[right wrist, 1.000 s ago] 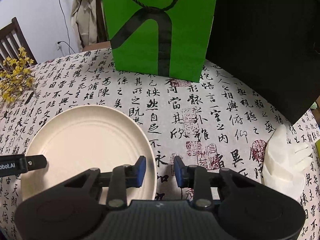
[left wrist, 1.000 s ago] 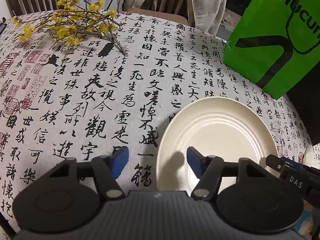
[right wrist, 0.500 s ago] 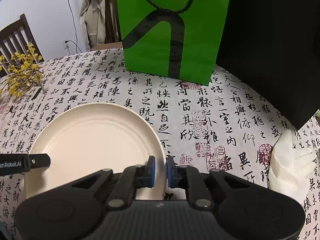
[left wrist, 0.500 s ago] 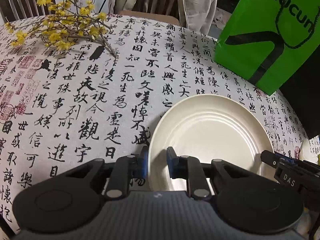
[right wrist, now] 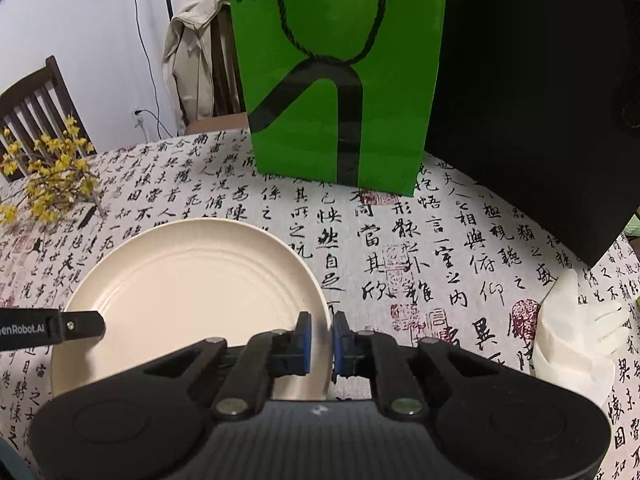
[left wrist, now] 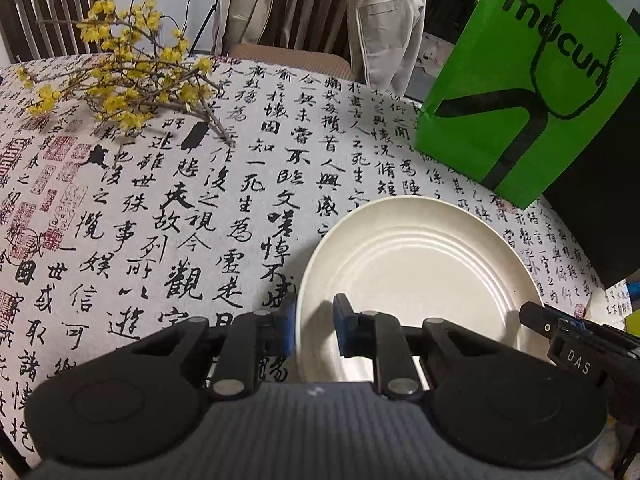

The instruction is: Organize plates and bowls

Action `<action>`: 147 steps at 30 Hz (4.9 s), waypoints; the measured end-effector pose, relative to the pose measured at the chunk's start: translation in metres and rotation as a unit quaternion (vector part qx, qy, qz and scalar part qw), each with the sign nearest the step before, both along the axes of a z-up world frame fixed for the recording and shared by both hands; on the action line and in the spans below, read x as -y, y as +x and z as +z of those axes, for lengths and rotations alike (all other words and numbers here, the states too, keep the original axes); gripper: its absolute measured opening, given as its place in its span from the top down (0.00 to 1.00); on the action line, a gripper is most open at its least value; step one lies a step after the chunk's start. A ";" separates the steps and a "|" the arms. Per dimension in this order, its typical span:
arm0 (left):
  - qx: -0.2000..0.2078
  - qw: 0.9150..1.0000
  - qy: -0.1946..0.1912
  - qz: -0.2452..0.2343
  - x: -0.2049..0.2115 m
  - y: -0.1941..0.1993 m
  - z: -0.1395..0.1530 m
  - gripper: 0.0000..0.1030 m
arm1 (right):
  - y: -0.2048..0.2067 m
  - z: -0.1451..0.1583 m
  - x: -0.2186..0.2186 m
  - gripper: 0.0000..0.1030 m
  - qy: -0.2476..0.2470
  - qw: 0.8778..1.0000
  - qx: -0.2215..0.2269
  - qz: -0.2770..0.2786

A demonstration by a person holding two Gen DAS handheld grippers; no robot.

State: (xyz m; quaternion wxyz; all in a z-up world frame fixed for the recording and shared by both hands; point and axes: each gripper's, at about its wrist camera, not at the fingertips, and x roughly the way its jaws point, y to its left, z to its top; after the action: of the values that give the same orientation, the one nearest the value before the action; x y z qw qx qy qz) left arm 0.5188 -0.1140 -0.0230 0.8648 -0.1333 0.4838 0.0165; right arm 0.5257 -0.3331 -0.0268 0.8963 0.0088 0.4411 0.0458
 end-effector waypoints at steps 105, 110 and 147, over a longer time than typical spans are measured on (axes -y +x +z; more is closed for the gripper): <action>0.127 0.992 0.000 -0.010 -0.044 -0.161 0.111 0.81 | -0.172 0.103 -0.030 0.90 0.045 0.992 0.120 -0.005; 0.127 0.992 -0.002 -0.008 -0.048 -0.167 0.111 0.81 | -0.178 0.102 -0.033 0.90 0.045 0.992 0.120 -0.004; 0.150 0.989 0.000 -0.009 -0.066 -0.252 0.124 0.81 | -0.262 0.111 -0.049 0.90 0.050 0.989 0.139 -0.003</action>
State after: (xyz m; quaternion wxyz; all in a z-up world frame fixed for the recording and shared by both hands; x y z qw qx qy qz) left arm 0.2664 -0.0477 0.1008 0.9278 -0.1304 0.3493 -0.0113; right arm 0.2641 -0.2842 0.0838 0.9474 0.0489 0.3094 0.0661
